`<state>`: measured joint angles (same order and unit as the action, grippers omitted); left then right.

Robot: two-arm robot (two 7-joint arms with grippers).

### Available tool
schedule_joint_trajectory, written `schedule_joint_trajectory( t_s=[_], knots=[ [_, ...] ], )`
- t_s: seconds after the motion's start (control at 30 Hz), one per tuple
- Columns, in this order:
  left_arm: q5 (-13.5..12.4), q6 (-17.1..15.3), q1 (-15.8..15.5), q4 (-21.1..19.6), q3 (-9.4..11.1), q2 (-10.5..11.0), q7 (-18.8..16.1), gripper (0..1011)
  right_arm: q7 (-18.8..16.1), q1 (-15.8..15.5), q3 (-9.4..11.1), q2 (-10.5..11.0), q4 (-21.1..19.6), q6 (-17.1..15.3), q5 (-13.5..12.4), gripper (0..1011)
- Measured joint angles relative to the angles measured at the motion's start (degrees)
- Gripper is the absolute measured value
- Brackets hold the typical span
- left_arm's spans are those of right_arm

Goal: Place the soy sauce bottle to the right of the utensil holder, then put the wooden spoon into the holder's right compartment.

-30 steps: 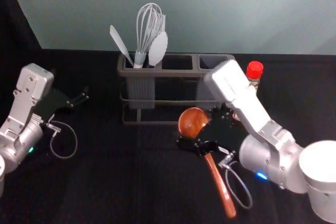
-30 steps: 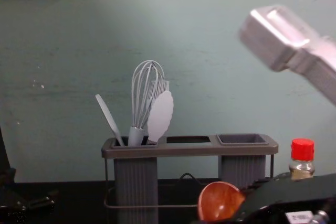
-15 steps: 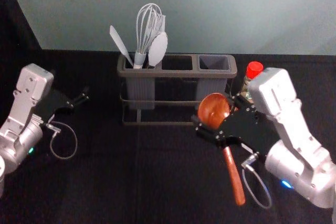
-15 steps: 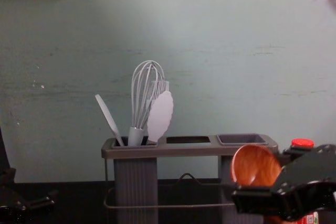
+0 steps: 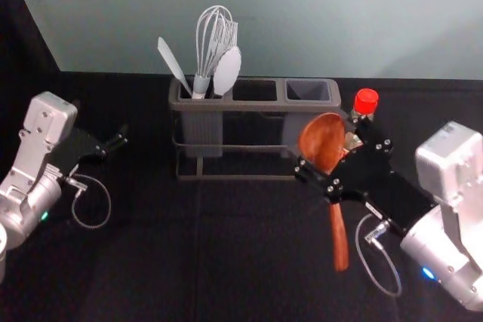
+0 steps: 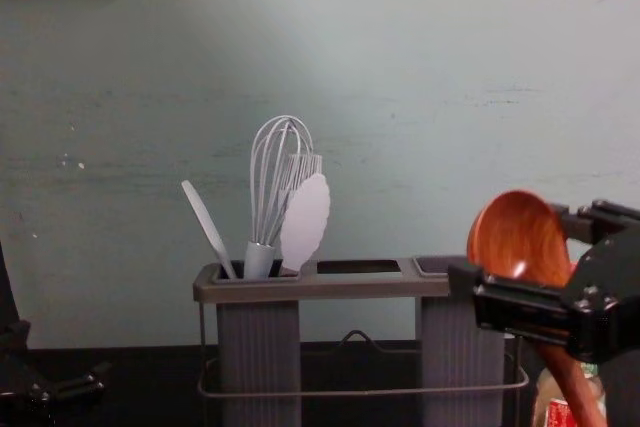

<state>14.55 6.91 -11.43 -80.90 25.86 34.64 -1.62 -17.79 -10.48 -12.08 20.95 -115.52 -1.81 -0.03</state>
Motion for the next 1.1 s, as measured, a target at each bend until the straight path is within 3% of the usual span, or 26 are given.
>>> schedule_joint_trajectory(
  t_s=[0.2, 0.33, 0.57, 1.1],
  knots=[
    [0.0, 0.0, 0.0, 0.0, 0.0, 0.0, 0.0, 1011, 1.0, -1.5, 0.1, 0.8, 2.1, 11.7, 0.1, 842],
    [0.0, 0.0, 0.0, 0.0, 0.0, 0.0, 0.0, 1011, 1.6, -2.0, 0.1, 0.9, 2.9, 15.4, 0.9, 842],
    [0.0, 0.0, 0.0, 0.0, 0.0, 0.0, 0.0, 1011, 2.6, -2.4, 0.1, 0.5, 3.2, 16.4, 2.2, 842],
    [0.0, 0.0, 0.0, 0.0, 0.0, 0.0, 0.0, 1011, 2.4, -2.3, 0.1, 0.6, 3.1, 16.2, 2.0, 842]
  ],
)
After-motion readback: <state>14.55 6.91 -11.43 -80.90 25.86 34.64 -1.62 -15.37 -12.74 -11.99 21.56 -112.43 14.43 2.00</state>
